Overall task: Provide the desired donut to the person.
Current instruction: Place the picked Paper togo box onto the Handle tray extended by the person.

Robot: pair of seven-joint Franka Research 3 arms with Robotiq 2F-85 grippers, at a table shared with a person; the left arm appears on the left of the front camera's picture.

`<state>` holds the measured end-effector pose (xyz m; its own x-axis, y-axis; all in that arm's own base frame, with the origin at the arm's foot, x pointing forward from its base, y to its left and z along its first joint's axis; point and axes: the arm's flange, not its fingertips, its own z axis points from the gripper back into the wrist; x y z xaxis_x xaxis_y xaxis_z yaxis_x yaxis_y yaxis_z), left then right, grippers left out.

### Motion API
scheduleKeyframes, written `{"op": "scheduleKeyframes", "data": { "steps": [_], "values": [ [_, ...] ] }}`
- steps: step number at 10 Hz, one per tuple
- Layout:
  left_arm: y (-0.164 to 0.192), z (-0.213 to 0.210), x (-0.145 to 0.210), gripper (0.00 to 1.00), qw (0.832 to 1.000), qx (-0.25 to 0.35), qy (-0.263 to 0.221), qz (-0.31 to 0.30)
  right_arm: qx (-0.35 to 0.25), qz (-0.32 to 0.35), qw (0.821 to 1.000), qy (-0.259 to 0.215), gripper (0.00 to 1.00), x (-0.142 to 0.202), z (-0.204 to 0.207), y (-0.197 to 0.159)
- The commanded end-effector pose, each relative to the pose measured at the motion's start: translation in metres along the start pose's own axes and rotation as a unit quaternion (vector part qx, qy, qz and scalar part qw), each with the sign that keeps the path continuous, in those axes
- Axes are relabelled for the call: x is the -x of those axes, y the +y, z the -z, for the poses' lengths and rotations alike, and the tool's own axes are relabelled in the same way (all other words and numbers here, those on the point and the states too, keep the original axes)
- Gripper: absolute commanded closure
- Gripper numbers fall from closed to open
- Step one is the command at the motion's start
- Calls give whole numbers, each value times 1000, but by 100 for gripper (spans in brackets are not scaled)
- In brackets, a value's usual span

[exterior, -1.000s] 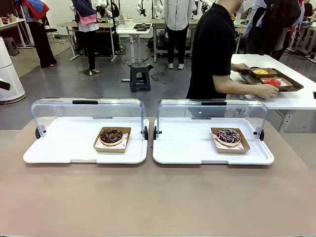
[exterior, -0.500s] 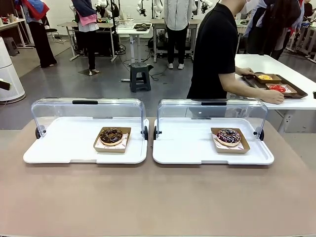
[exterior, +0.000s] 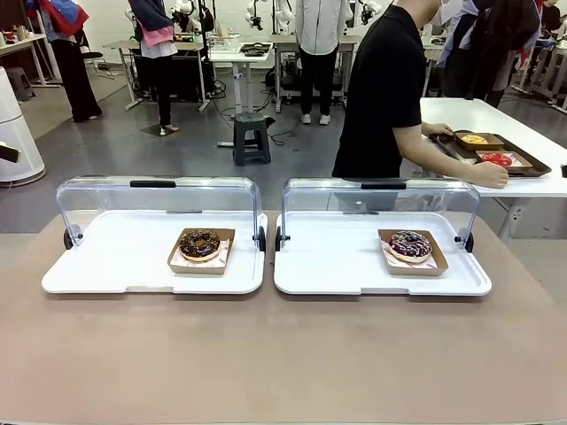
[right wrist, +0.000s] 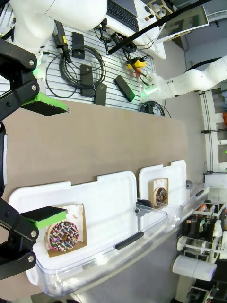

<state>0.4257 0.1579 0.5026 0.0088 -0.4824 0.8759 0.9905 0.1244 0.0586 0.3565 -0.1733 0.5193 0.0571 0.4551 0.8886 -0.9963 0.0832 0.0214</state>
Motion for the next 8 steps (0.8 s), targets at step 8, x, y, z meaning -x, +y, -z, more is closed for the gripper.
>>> {"op": "scheduleKeyframes", "data": {
  "steps": [8],
  "values": [
    [-1, -1, -2, 0, 1000, -6, -2, 5, 1, -7, 1000, -10, 0, 0, 1, 0]
  ]
}}
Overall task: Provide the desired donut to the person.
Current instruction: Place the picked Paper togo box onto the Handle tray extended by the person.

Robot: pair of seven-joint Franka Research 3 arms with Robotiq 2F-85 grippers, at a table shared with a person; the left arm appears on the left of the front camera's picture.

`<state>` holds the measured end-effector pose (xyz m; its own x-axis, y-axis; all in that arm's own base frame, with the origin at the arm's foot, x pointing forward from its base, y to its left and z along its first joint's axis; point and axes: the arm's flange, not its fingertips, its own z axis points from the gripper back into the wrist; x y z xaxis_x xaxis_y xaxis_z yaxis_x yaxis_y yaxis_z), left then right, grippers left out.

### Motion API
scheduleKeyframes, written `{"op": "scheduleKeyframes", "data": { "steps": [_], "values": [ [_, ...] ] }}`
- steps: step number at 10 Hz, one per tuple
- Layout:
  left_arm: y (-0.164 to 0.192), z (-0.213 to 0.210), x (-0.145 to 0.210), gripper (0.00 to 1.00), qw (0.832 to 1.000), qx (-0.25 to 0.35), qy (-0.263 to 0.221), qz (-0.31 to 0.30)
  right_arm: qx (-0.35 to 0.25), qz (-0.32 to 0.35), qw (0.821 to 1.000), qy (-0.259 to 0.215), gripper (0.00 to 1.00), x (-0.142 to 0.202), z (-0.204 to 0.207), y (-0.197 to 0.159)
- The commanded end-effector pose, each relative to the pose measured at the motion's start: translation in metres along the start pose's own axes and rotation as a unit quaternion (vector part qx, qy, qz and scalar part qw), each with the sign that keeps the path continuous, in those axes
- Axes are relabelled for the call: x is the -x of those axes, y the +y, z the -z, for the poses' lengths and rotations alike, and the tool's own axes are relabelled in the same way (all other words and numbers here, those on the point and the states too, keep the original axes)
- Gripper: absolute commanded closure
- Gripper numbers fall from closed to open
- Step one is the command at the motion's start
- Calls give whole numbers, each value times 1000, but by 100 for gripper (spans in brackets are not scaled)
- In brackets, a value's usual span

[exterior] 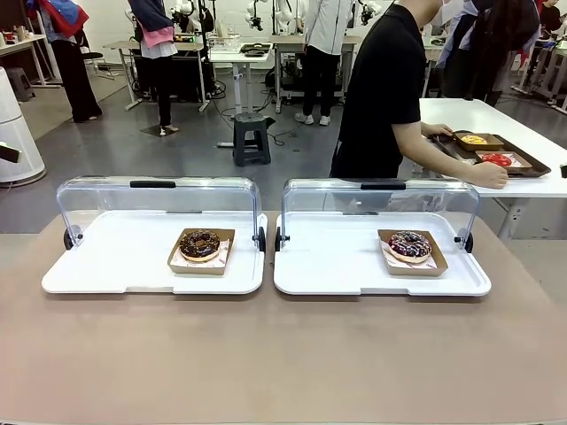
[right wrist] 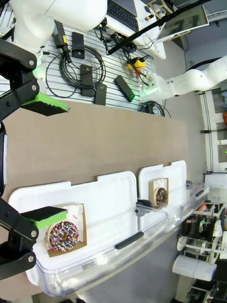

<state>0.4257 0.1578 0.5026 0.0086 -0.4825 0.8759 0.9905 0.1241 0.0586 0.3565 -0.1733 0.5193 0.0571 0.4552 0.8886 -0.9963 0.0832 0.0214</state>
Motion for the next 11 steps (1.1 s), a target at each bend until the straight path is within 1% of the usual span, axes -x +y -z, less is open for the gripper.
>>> {"op": "scheduleKeyframes", "data": {
  "steps": [1, 11],
  "values": [
    [-1, -1, -2, 0, 1000, -6, -2, 5, 1, -7, 1000, -10, 0, 0, 1, 0],
    [-1, -1, -2, 0, 1000, -6, -2, 5, 1, -7, 1000, -10, 0, 0, 1, 0]
  ]
}}
